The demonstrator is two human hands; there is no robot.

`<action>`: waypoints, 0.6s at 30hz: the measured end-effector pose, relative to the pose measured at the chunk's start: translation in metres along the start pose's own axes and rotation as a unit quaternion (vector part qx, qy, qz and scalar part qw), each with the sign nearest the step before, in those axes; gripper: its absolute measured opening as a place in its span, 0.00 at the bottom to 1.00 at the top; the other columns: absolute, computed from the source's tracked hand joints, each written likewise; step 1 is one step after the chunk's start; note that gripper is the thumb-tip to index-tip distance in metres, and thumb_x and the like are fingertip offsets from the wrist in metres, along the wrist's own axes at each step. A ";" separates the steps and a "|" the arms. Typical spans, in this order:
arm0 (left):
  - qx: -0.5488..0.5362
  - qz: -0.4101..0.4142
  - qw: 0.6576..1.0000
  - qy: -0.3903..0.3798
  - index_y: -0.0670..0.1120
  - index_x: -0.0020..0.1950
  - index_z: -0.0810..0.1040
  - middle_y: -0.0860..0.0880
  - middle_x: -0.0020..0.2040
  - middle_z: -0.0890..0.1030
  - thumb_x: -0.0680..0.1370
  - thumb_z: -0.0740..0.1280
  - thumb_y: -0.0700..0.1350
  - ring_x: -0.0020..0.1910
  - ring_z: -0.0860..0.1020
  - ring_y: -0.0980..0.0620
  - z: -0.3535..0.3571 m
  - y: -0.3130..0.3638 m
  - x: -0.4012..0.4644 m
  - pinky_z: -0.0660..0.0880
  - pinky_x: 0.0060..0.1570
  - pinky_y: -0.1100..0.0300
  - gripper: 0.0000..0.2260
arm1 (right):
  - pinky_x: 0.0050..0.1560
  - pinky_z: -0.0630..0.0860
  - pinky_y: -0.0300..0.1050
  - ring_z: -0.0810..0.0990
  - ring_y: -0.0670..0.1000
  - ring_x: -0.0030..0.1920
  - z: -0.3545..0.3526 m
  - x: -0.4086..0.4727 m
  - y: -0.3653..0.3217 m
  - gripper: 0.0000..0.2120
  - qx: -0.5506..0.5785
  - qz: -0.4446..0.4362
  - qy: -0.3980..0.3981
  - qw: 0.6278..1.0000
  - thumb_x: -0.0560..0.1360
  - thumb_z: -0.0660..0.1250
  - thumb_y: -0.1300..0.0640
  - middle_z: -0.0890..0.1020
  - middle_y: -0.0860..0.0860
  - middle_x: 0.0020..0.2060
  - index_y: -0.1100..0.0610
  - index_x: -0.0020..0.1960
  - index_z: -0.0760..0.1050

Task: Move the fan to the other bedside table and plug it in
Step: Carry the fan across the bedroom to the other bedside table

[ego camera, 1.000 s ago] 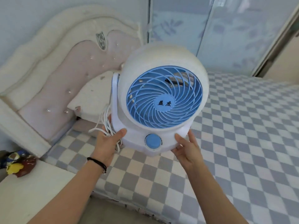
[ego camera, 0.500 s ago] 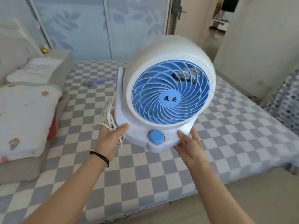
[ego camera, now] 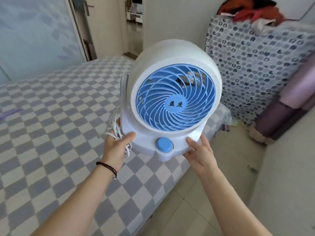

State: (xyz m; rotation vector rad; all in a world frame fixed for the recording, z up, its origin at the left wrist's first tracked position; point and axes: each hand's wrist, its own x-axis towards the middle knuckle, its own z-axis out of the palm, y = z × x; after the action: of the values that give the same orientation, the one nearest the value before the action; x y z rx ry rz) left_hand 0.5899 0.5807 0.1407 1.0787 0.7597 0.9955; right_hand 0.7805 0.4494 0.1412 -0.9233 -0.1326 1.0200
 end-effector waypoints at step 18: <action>0.013 -0.086 0.968 -0.237 0.49 0.53 0.76 0.56 0.35 0.84 0.71 0.66 0.29 0.33 0.81 0.59 0.149 -0.043 0.112 0.77 0.31 0.64 0.18 | 0.42 0.82 0.48 0.83 0.55 0.50 -0.072 0.032 -0.064 0.26 0.068 -0.157 0.182 0.968 0.72 0.65 0.70 0.80 0.56 0.60 0.52 0.66 0.72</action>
State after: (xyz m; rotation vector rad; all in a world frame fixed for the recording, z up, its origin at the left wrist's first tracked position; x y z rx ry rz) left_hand 0.7758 0.6252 0.1427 1.1918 0.4640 0.5469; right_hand 0.8771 0.4188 0.1316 -0.9149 0.0968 0.5486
